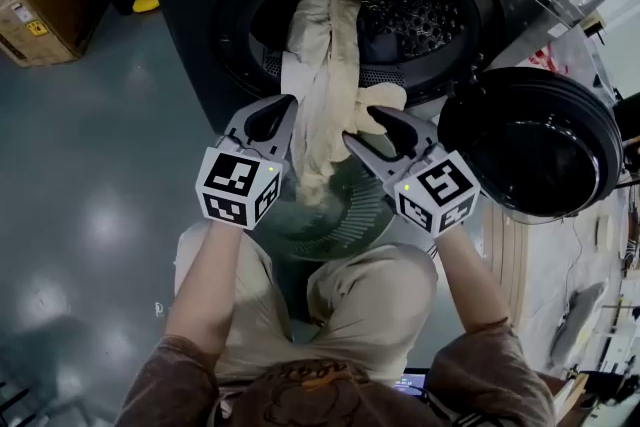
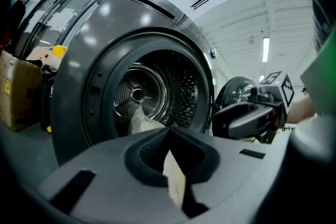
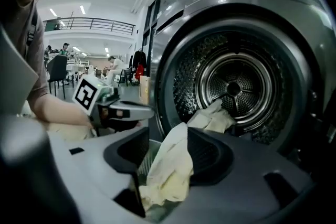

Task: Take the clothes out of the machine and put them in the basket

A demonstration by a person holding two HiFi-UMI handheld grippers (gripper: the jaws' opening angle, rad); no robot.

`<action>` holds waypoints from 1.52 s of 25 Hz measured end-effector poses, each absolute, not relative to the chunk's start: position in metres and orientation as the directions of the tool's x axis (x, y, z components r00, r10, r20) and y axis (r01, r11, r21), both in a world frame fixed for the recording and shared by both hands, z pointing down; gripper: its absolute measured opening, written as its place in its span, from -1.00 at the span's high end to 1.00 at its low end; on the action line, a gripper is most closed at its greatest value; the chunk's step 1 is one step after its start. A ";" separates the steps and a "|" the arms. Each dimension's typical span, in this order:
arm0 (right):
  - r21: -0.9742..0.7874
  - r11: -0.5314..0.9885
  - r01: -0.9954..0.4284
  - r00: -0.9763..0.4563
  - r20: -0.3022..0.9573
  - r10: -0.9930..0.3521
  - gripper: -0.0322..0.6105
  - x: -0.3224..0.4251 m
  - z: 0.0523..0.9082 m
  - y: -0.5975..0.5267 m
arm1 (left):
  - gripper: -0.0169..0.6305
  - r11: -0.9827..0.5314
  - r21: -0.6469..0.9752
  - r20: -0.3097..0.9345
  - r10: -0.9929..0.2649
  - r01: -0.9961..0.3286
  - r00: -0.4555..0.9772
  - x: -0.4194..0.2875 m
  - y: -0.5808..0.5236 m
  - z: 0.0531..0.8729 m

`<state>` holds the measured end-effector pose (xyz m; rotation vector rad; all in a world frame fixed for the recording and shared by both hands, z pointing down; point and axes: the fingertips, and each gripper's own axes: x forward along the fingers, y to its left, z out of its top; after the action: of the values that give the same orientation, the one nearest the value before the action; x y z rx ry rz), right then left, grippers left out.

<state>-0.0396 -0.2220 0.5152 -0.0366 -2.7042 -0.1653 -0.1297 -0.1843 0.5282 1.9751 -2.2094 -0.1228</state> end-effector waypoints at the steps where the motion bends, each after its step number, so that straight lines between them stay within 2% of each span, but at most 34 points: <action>1: 0.106 0.994 0.036 -0.912 0.411 -0.011 0.13 -0.048 0.515 -0.233 | 0.93 0.117 0.176 0.076 -0.992 -0.978 -0.105 -0.130 -0.184 0.528; 6: 0.064 0.997 -0.038 -0.918 0.393 -0.060 -0.17 -0.109 0.527 -0.296 | 0.93 0.116 0.157 0.076 -0.992 -0.981 -0.105 -0.128 -0.180 0.525; 8: 0.054 0.997 -0.057 -0.915 0.396 -0.074 -0.23 -0.137 0.530 -0.318 | 0.93 0.117 0.150 0.076 -0.991 -0.982 -0.106 -0.127 -0.178 0.523; 13: 0.073 0.993 -0.098 -0.875 0.468 -0.120 -0.44 -0.195 0.550 -0.356 | 0.93 0.110 0.130 0.080 -0.992 -0.985 -0.100 -0.126 -0.178 0.522; 19: 0.090 0.979 -0.181 -0.794 0.574 -0.200 -0.49 -0.229 0.588 -0.390 | 0.93 0.106 0.147 0.084 -0.992 -0.983 -0.095 -0.126 -0.180 0.524; 23: 0.118 0.976 -0.181 -0.724 0.656 -0.214 -0.49 -0.235 0.616 -0.399 | 0.93 0.109 0.146 0.103 -0.990 -0.983 -0.094 -0.126 -0.179 0.529; 25: 0.126 0.978 -0.164 -0.705 0.679 -0.205 -0.41 -0.237 0.625 -0.397 | 0.93 0.114 0.149 0.104 -0.990 -0.982 -0.099 -0.129 -0.178 0.529; 27: 0.126 0.981 -0.146 -0.704 0.684 -0.192 -0.25 -0.238 0.628 -0.394 | 0.93 0.118 0.151 0.106 -0.989 -0.981 -0.103 -0.131 -0.177 0.531; 29: 0.136 0.980 -0.143 -0.712 0.674 -0.197 0.04 -0.237 0.625 -0.394 | 0.93 0.121 0.148 0.111 -0.988 -0.982 -0.105 -0.133 -0.177 0.532; 34: 0.173 0.978 -0.115 -0.719 0.664 -0.202 0.52 -0.230 0.614 -0.390 | 0.93 0.127 0.158 0.114 -0.987 -0.979 -0.110 -0.138 -0.176 0.536; 38: 0.181 0.981 -0.074 -0.751 0.637 -0.175 0.63 -0.223 0.592 -0.376 | 0.93 0.126 0.159 0.124 -0.986 -0.979 -0.107 -0.140 -0.177 0.541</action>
<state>-0.2231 -0.3763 0.5924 0.1731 -2.4202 -0.1877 -0.1402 -0.1765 0.5411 1.9536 -2.1992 -0.0535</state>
